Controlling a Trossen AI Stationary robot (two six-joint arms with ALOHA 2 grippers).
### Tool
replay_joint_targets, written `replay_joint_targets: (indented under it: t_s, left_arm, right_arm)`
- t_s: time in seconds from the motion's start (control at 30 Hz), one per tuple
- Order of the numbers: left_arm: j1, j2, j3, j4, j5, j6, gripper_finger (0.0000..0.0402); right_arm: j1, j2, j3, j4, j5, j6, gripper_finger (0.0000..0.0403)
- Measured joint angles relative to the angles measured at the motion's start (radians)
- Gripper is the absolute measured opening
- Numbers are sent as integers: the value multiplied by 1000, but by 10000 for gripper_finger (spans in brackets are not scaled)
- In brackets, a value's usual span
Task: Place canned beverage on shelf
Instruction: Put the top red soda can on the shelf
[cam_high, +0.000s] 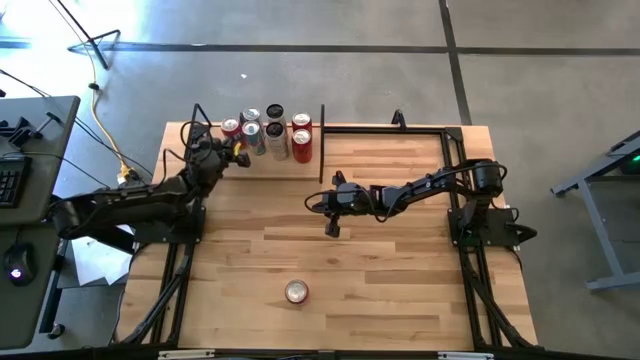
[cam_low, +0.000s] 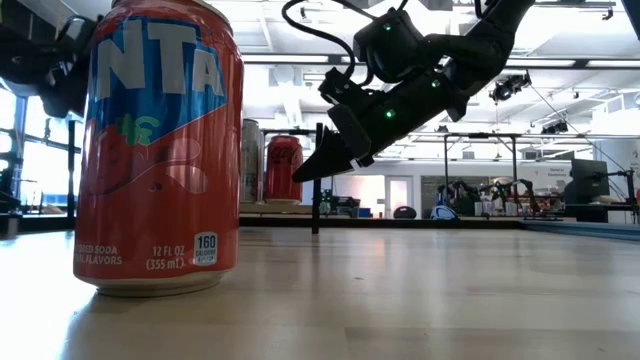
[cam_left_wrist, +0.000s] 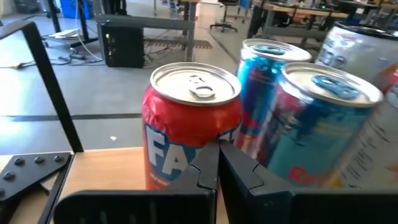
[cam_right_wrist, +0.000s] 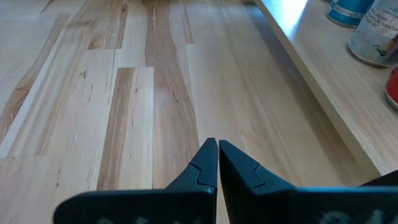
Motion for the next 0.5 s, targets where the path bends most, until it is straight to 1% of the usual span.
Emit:
replay_joint_targets:
  t_s: [0.3,0.5]
  left_arm:
    - [88,76,0,118,82,39,0]
    - [119,88,0,128,104,53,0]
  right_arm:
    - [0,0,0,0,0,0,0]
    - [0,0,0,0,0,0,0]
